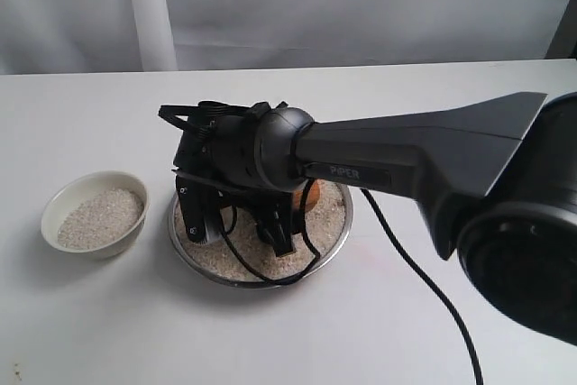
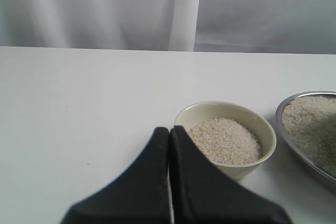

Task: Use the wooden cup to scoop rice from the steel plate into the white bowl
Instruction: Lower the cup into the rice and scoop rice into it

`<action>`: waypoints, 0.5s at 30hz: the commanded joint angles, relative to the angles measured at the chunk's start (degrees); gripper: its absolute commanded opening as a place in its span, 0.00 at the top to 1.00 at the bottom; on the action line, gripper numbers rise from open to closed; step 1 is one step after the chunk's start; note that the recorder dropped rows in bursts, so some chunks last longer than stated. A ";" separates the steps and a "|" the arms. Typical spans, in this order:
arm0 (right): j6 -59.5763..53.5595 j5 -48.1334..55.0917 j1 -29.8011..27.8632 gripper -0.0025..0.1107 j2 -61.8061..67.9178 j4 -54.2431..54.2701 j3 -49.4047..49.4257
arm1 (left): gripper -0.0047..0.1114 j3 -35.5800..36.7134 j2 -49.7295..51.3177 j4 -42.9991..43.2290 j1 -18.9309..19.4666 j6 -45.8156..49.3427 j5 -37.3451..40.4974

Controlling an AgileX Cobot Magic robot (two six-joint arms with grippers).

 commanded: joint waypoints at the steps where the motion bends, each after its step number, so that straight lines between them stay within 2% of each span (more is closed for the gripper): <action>1: -0.05 -1.88 0.22 0.98 -0.14 5.14 -0.35 | 0.96 -0.43 -0.09 -0.26 -0.17 -0.14 -0.57; 15: 1.94 -3.36 -1.30 0.98 -0.25 14.14 -0.35 | 0.96 -0.43 -0.09 -0.26 -0.17 -0.14 -0.57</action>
